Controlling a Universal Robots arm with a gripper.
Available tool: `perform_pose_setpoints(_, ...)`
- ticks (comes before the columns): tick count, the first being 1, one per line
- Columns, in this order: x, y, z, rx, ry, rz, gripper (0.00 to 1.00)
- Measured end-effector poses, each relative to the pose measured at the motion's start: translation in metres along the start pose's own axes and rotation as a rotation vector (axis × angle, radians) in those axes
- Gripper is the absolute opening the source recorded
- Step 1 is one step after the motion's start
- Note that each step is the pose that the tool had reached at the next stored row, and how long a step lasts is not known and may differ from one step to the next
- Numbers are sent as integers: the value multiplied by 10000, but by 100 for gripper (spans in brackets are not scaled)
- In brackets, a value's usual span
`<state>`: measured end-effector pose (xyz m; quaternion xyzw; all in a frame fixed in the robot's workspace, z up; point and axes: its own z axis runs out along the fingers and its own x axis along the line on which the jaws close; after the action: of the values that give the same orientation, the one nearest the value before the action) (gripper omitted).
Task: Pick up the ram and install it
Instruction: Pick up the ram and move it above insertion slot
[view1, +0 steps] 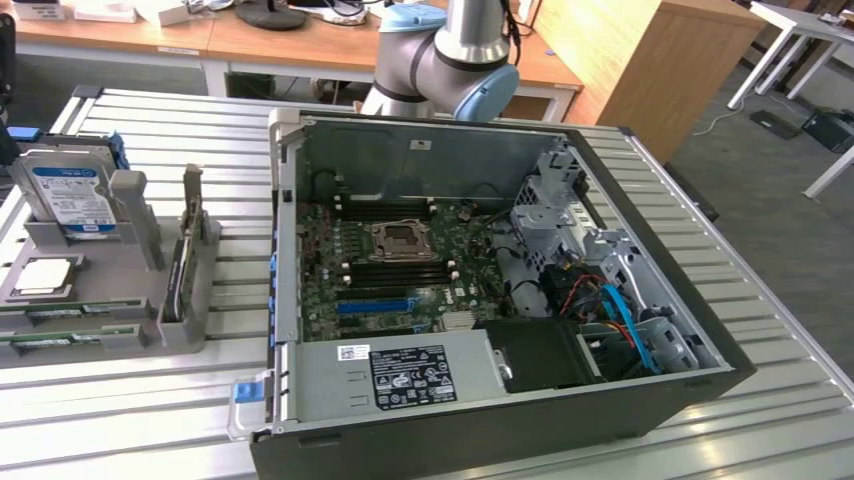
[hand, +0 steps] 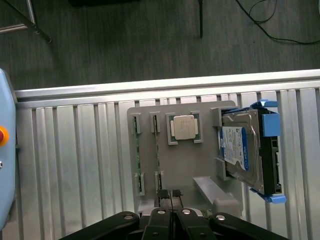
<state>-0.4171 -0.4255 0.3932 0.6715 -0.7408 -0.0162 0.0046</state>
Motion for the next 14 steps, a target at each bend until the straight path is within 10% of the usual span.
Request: perform_pose_setpoints(14, 0, 0, 25, -1, -10, 1, 30)
